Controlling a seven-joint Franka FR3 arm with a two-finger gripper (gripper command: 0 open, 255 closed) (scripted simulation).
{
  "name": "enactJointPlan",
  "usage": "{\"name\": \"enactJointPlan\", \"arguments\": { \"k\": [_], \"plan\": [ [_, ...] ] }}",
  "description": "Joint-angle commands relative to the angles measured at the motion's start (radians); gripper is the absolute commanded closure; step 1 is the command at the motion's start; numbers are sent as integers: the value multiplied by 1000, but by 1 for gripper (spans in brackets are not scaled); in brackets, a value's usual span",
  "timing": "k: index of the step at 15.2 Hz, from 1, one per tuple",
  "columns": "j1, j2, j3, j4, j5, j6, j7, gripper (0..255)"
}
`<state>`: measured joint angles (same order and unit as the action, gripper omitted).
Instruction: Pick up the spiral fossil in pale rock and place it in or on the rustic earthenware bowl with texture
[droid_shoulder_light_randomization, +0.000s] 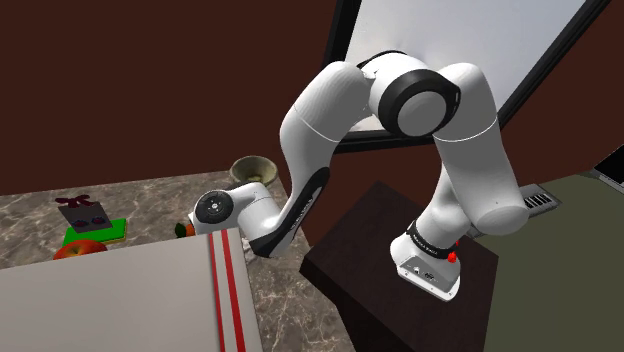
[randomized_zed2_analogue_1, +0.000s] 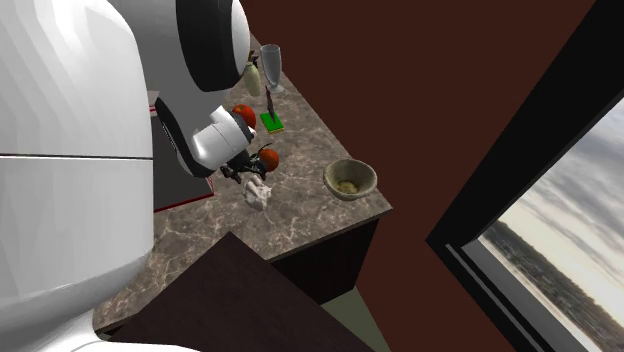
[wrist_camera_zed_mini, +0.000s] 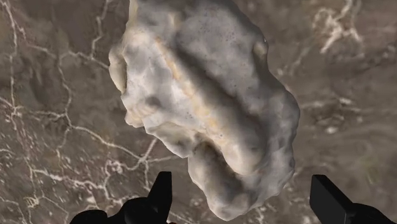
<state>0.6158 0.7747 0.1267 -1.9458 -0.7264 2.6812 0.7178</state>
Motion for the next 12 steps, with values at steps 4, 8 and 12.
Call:
{"name": "enactJointPlan", "arguments": {
  "k": [4, 8, 12],
  "plan": [
    [0, 1, 0, 0, 0, 0, 0, 255],
    [0, 0, 0, 0, 0, 0, 0, 255],
    [0, 1, 0, 0, 0, 0, 0, 255]
  ]
}}
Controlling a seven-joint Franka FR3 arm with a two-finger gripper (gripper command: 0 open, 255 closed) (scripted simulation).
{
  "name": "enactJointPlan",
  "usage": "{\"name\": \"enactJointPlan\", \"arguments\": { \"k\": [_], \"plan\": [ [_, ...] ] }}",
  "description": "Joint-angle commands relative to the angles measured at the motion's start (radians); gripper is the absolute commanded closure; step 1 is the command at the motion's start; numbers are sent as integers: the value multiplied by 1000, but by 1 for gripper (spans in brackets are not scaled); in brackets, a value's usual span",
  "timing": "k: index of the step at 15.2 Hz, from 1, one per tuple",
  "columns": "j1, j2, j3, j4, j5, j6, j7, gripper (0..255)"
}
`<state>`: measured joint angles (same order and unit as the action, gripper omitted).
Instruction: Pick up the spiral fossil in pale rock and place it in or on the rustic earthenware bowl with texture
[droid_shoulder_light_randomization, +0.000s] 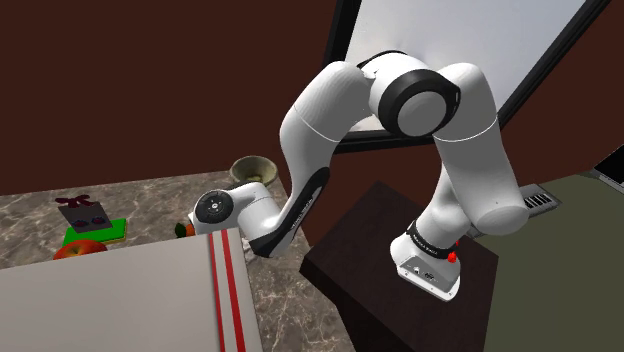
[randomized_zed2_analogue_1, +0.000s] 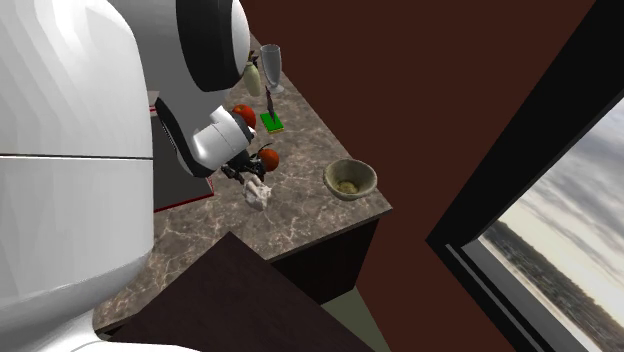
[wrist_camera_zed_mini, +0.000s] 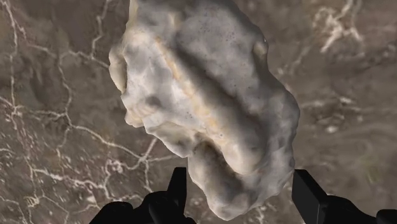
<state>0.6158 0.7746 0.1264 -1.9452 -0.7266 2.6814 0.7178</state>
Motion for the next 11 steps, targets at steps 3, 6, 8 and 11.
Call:
{"name": "enactJointPlan", "arguments": {
  "k": [3, 6, 8, 11],
  "plan": [
    [-12, -38, 15, -20, 14, -19, -16, 255],
    [-23, -76, 31, -38, 30, -39, -33, 255],
    [-31, -101, 42, -50, 41, -53, -44, 255],
    [-43, -138, 58, -65, 59, -75, -62, 255]
  ]
}}
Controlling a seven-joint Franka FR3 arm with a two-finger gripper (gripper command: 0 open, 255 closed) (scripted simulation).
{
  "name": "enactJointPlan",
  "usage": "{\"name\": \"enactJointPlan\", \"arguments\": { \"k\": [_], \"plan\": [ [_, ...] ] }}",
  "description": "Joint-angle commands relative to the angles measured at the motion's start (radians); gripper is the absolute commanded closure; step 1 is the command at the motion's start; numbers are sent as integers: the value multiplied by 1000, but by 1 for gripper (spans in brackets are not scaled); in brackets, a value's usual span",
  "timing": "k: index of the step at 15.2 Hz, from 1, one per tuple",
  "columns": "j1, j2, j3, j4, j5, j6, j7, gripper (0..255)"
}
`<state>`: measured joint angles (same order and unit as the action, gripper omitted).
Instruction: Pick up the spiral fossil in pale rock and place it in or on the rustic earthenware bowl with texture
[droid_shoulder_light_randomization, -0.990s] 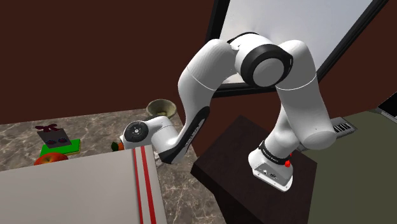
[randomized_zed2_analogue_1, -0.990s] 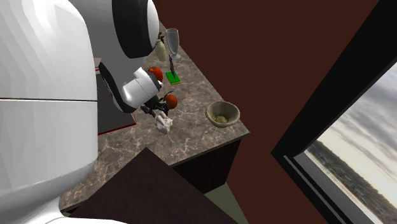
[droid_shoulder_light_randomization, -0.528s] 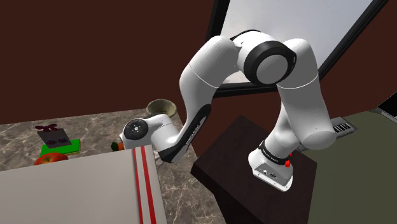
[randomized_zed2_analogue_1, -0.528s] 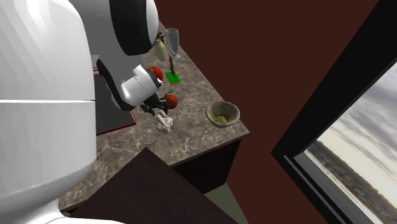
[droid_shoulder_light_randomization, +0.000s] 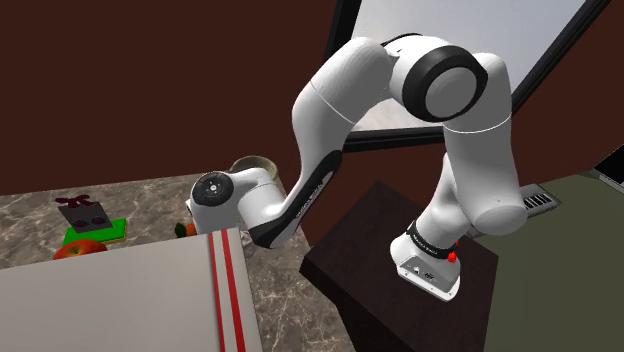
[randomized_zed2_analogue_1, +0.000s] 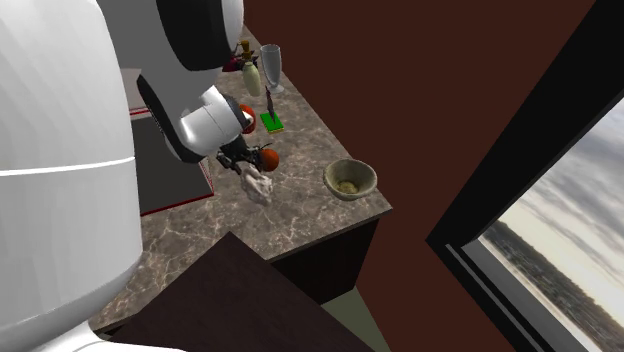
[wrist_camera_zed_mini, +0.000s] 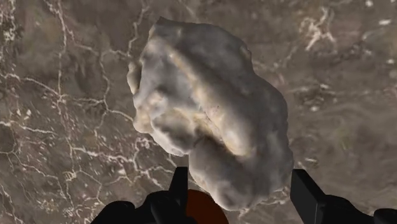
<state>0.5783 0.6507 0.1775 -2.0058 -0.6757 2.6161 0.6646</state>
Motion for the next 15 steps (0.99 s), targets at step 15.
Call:
{"name": "enactJointPlan", "arguments": {
  "k": [15],
  "plan": [
    [-60, -186, 83, -51, 113, -127, -109, 255]
  ]
}}
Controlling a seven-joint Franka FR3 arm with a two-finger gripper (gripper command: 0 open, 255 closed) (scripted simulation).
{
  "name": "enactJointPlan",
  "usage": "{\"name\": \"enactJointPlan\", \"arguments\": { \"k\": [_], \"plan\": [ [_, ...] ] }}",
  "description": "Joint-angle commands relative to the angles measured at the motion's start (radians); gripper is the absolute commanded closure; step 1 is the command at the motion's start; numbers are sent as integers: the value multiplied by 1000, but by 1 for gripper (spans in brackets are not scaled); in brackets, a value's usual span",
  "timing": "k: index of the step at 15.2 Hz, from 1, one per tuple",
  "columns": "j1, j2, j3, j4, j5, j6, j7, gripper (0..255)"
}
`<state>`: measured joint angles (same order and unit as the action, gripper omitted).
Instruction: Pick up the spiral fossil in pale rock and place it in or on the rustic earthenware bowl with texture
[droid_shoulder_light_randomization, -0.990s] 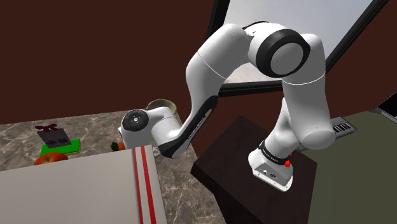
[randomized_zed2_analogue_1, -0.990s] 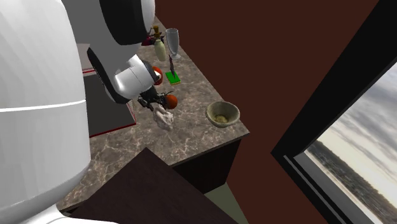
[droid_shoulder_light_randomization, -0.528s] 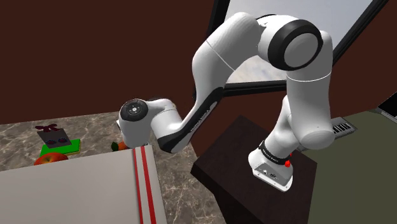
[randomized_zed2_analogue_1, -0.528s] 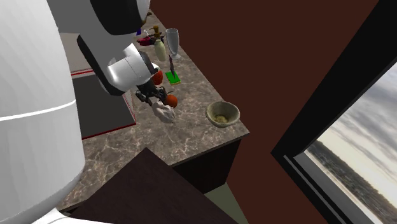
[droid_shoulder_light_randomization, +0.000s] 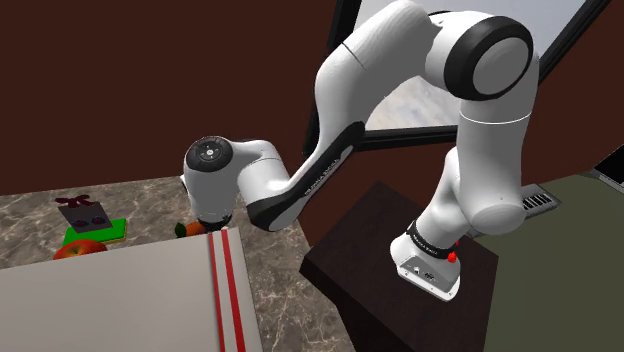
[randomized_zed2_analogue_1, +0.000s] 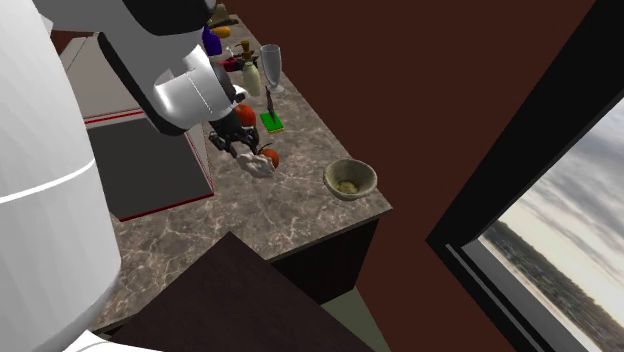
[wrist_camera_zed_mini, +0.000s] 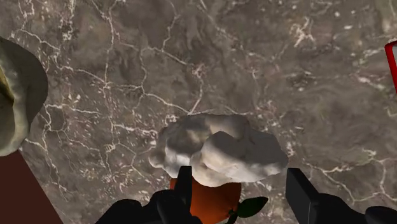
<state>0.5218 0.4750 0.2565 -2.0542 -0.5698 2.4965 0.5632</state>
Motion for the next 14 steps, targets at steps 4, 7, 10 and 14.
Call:
{"name": "enactJointPlan", "arguments": {
  "k": [4, 7, 10, 14],
  "plan": [
    [-16, -53, 22, -7, 38, -41, -35, 255],
    [-54, -66, 13, -19, 45, -28, -83, 255],
    [-107, -71, -3, -28, 51, -6, -153, 255],
    [-122, -76, -6, -30, 56, -4, -172, 0]
  ]
}}
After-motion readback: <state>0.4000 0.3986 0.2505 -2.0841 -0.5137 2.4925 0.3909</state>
